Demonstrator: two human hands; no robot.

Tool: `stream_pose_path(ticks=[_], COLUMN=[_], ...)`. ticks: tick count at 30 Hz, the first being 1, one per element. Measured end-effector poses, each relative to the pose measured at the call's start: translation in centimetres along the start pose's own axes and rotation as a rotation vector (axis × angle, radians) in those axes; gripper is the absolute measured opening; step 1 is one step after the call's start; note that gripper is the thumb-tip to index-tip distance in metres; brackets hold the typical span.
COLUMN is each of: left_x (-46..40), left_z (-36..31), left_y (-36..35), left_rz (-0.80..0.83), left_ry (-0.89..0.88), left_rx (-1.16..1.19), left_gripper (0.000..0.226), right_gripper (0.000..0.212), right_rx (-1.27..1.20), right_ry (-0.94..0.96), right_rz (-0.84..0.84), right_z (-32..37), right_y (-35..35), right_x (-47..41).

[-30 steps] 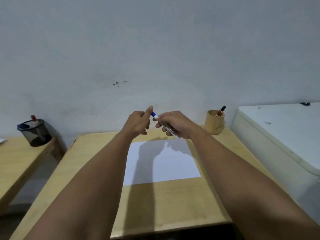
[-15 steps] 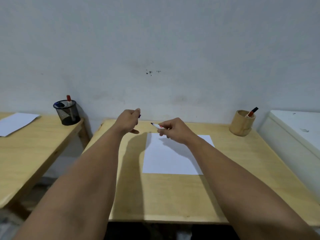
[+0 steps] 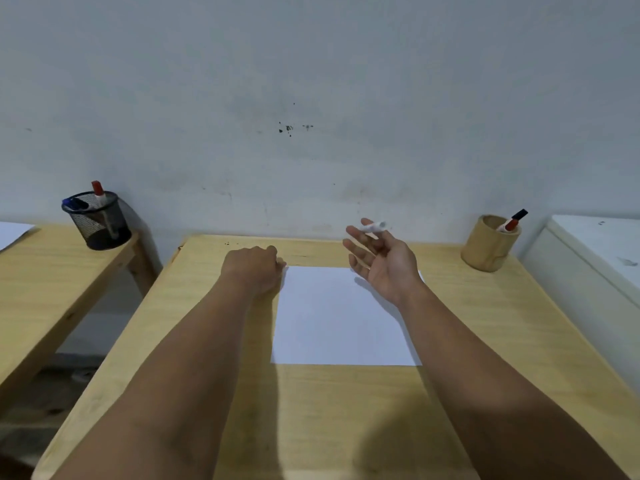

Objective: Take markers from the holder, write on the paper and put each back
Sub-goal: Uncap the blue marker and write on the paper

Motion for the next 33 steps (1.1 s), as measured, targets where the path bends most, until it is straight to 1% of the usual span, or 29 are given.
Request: stream_pose_path(ticks=[2, 4, 6, 7, 9, 10, 11, 13, 15, 17, 19, 21, 23, 26, 28, 30, 33], left_x=[-0.1, -0.2, -0.1, 0.1, 0.8, 1.4, 2.0, 3.4, 5.2, 7.2, 8.6, 9.0, 9.2, 9.2, 9.5, 9.6, 9.6], left_z=[-0.1, 0.0, 0.3, 0.4, 0.7, 0.8, 0.9, 1.0, 0.6, -0.3, -1.4, -2.1, -2.2, -2.0, -2.0, -1.9, -2.0], left_y=[-0.4, -0.5, -0.4, -0.3, -0.1, 0.1, 0.4, 1.0, 1.3, 1.1, 0.4, -0.6, -1.4, -2.8, -3.5, -3.3, -2.0], left_rz=[0.009, 0.013, 0.012, 0.009, -0.012, -0.03, -0.062, -0.15, -0.256, -0.358, -0.404, -0.367, -0.277, -0.068, 0.049, 0.081, 0.06], left_ry=[0.001, 0.006, 0.026, 0.038, 0.066, 0.081, 0.093, 0.089, 0.048, -0.014, -0.101, -0.2, -0.272, -0.319, -0.34, -0.345, -0.341], left_rx=[-0.005, 0.017, 0.049, 0.066, 0.1, 0.121, 0.144, 0.192, 0.248, 0.318, 0.349, 0.334, 0.315, 0.333, 0.292, 0.262, 0.218], left_gripper=[0.041, 0.042, 0.045, 0.046, 0.047, 0.046, 0.045, 0.043, 0.039, 0.035, 0.039, 0.05, 0.065, 0.088, 0.1, 0.109, 0.117], right_gripper=[0.024, 0.018, 0.014, 0.019, 0.04, 0.05, 0.056, 0.062, 0.063, 0.063, 0.064, 0.064, 0.065, 0.065, 0.065, 0.065, 0.063], right_rx=[0.209, 0.475, 0.845, 1.069, 1.481, 1.612, 1.688, 1.741, 1.738, 1.719, 1.714, 1.706, 1.695, 1.679, 1.675, 1.67, 1.656], right_ry=[0.124, 0.301, 0.483, 0.522, 0.539, 0.503, 0.45, 0.376, 0.366, 0.367, 0.374, 0.376, 0.38, 0.384, 0.395, 0.402, 0.437], right_rz=[-0.048, -0.12, -0.176, -0.186, -0.161, -0.138, -0.117, -0.099, -0.097, -0.102, -0.11, -0.112, -0.113, -0.116, -0.122, -0.115, -0.125], right_z=[-0.1, -0.5, -1.4, -2.1, -3.8, -4.7, -5.4, -6.4, -6.5, -6.3, -6.0, -5.9, -5.9, -5.9, -5.9, -5.6, -4.7], right_y=[0.4, 0.6, 0.3, 0.0, -0.4, -0.4, -0.3, 0.3, 1.0, 1.7, 2.1, 2.2, 2.2, 2.3, 2.4, 2.2, 1.8], right_x=[0.0, 0.3, 0.5, 0.8, 1.1, 1.2, 1.5, 1.7, 2.1, 2.3, 2.4, 2.3, 2.3, 2.3, 2.3, 2.6, 2.6])
Point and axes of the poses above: each hand's wrist, its own x-axis away from the middle knuckle, its own y-axis out of the back of the hand, z = x × y, the point moved 6 cm from there along -x, towards the middle knuckle, and after that the axes turned 5 degrees about -y, right-handed, at the moved point
